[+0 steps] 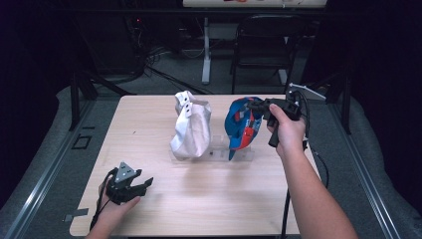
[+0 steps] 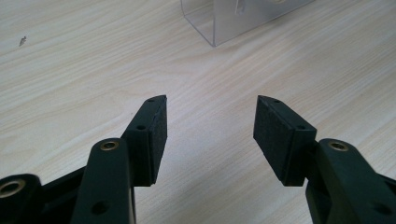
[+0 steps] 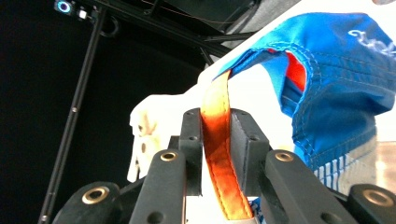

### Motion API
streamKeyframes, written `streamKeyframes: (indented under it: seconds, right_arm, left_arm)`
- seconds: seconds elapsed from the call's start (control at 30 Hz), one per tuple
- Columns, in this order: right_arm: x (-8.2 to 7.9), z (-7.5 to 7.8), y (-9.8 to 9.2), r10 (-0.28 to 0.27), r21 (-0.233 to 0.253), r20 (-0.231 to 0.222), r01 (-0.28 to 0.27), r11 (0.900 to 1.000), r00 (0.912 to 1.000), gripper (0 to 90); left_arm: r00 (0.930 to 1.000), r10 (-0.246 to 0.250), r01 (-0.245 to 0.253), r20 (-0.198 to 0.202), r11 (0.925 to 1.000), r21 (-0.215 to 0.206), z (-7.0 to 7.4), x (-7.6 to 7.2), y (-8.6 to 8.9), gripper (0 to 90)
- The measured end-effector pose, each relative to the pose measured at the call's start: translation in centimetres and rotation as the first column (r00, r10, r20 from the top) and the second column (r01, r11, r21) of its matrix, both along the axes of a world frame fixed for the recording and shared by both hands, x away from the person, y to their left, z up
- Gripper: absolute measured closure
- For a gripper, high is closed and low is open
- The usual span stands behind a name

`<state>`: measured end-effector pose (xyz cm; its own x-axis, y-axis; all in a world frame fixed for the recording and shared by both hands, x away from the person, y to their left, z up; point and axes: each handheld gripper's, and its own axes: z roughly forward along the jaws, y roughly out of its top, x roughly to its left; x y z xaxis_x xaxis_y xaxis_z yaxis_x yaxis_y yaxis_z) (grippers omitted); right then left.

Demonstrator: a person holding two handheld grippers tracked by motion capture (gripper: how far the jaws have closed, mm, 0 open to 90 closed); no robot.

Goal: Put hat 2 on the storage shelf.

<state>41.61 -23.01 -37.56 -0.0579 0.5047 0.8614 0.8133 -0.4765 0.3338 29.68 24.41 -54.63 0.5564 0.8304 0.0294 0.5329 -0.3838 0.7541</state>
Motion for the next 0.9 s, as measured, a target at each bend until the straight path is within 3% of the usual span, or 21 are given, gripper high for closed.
streamKeyframes:
  seconds: [0.33, 0.53, 0.73, 0.9]
  right_arm:
    - [-0.5, -0.6, -1.3, -0.013, -0.003, -0.016, 0.013, 1.000, 0.9998, 75.4]
    - [-0.8, -0.9, -1.7, -0.019, -0.034, -0.018, 0.018, 0.999, 0.9997, 74.5]
    - [-1.1, -1.3, -2.5, -0.004, -0.066, -0.017, 0.003, 0.998, 0.9998, 71.7]
    - [-1.4, -1.9, -3.3, -0.005, -0.066, -0.024, 0.003, 0.998, 0.9997, 65.3]
  left_arm:
    - [1.0000, -0.001, 0.001, -0.004, 1.0000, 0.003, 0.0, 0.0, 0.0, 44.9]
    - [1.0000, 0.000, 0.000, -0.005, 1.0000, 0.002, 0.0, 0.0, 0.0, 44.9]
    - [1.0000, 0.003, -0.003, 0.000, 1.0000, -0.002, -0.1, 0.0, 0.0, 44.9]
    - [1.0000, 0.002, -0.002, -0.005, 1.0000, 0.003, -0.1, 0.0, 0.0, 44.9]
